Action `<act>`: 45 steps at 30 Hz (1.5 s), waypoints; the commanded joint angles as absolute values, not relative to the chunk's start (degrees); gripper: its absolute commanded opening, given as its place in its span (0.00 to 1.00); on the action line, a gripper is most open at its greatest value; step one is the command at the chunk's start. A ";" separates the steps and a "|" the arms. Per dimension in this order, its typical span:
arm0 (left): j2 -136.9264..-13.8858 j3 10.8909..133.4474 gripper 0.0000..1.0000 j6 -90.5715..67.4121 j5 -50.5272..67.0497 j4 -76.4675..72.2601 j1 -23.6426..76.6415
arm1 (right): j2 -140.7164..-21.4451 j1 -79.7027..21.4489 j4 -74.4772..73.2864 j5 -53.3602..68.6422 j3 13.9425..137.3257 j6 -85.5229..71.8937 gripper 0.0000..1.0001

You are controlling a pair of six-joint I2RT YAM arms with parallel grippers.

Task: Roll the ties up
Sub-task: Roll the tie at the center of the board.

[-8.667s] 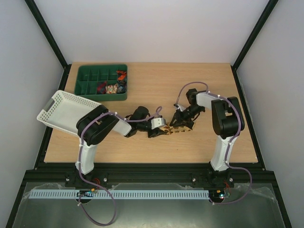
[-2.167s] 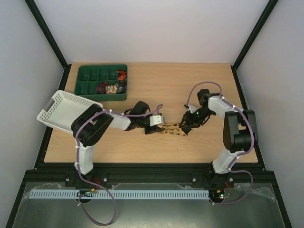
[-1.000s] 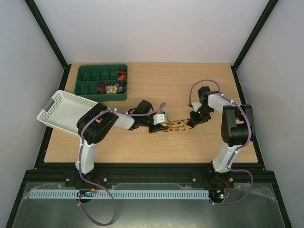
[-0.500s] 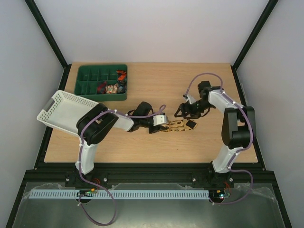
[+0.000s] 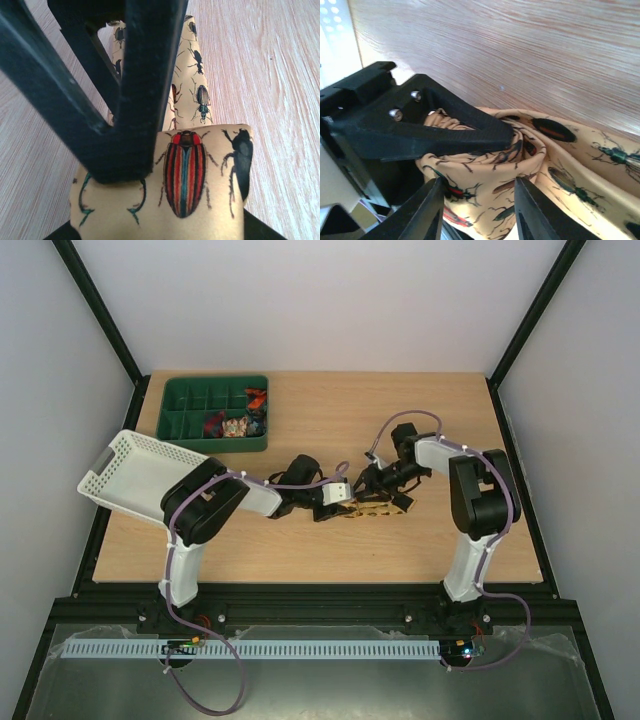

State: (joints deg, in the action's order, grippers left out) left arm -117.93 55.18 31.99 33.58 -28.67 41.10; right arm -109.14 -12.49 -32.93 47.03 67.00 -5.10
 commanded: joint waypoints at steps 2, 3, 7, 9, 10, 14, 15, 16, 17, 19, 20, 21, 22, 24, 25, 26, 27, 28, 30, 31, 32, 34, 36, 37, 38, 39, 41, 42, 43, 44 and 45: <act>-122.06 51.93 0.21 32.81 27.86 -15.68 41.31 | -111.95 -12.93 -33.38 45.22 66.88 -5.86 0.40; -122.12 52.04 0.21 32.70 27.82 -15.54 41.31 | -112.23 -12.94 -34.17 46.03 66.86 -5.45 0.46; -121.70 51.88 0.22 32.48 27.93 -15.46 41.31 | -111.08 -12.98 -35.90 50.44 65.74 -4.33 0.59; -121.56 51.86 0.22 32.35 27.95 -15.47 41.29 | -110.10 -13.04 -35.26 51.25 64.01 -4.61 0.57; -121.58 51.79 0.22 32.30 27.95 -15.53 41.29 | -109.90 -13.08 -34.72 51.47 63.53 -4.70 0.55; -122.10 51.94 0.22 32.23 27.87 -15.52 41.31 | -110.14 -13.68 -33.25 52.32 63.38 -5.39 0.51; -122.08 52.02 0.22 32.33 27.82 -15.35 41.29 | -110.15 -13.94 -33.31 52.51 63.67 -5.19 0.47; -122.12 52.07 0.22 32.30 27.82 -15.30 41.23 | -110.00 -14.11 -33.39 52.00 64.05 -4.66 0.39; -122.14 52.11 0.22 32.34 27.92 -15.29 41.22 | -109.94 -14.08 -33.36 50.90 64.25 -4.54 0.28; -122.08 52.12 0.22 32.34 28.19 -15.30 41.18 | -110.27 -14.07 -34.04 46.99 64.75 -4.00 0.10; -122.09 52.20 0.23 32.34 28.38 -15.29 41.09 | -110.63 -13.95 -34.56 45.29 64.95 -3.36 0.04; -122.18 52.27 0.24 32.32 28.82 -15.29 40.93 | -111.07 -13.96 -35.18 43.87 65.04 -2.42 0.02; -122.21 52.41 0.25 32.21 29.16 -15.29 40.81 | -111.42 -13.97 -35.62 42.60 65.06 -1.66 0.02; -122.12 52.66 0.28 32.29 30.88 -15.29 40.27 | -112.13 -13.96 -36.06 40.25 64.92 -0.53 0.01; -121.94 52.79 0.30 32.45 31.69 -15.36 40.07 | -112.23 -13.95 -35.88 39.34 64.72 -0.11 0.01; -121.81 52.98 0.32 32.76 32.71 -15.38 39.81 | -112.24 -13.97 -35.60 38.27 64.48 0.28 0.01; -121.57 53.19 0.35 33.26 33.91 -15.30 39.63 | -112.13 -13.97 -35.22 37.06 64.29 0.73 0.01; -121.20 53.40 0.40 33.63 35.20 -15.34 39.42 | -112.17 -13.93 -34.83 35.88 64.07 1.05 0.01; -120.15 53.68 0.51 34.55 38.07 -15.80 39.14 | -112.40 -13.97 -34.50 34.07 63.86 1.60 0.01; -119.36 53.70 0.56 34.96 39.48 -16.27 39.07 | -112.53 -13.93 -34.23 33.35 63.77 1.73 0.01; -118.60 53.70 0.59 35.07 40.74 -17.06 39.03 | -112.66 -13.93 -33.89 32.35 63.58 1.87 0.01; -117.41 54.04 0.63 34.64 42.84 -18.33 39.07 | -112.73 -13.95 -32.97 30.87 63.21 2.11 0.02; -116.74 54.60 0.65 32.80 44.26 -20.20 39.02 | -112.94 -13.93 -32.51 29.21 63.08 2.25 0.01; -116.62 55.10 0.66 31.92 44.88 -20.74 39.02 | -113.20 -13.97 -32.35 28.50 63.14 2.20 0.01; -116.63 55.45 0.67 31.07 45.38 -21.35 39.02 | -113.32 -13.89 -32.06 27.86 63.16 2.15 0.01; -116.65 55.62 0.68 29.86 45.64 -22.26 39.02 | -113.34 -13.92 -31.73 27.28 63.16 2.05 0.01; -116.99 55.41 0.69 27.47 45.65 -24.54 39.02 | -113.59 -13.86 -31.15 26.24 63.26 1.82 0.01; -117.23 55.30 0.70 26.45 45.65 -25.51 39.02 | -113.88 -13.82 -31.00 25.90 63.32 1.68 0.01; -117.58 55.07 0.70 25.39 45.36 -26.79 39.02 | -114.36 -13.87 -30.99 25.73 63.50 1.51 0.01; -118.09 54.90 0.70 23.33 45.02 -28.12 39.02 | -114.75 -13.82 -30.92 25.50 63.70 1.30 0.01; -118.46 54.74 0.70 21.74 44.65 -29.56 39.02 | -115.12 -13.80 -30.88 25.10 63.78 1.18 0.01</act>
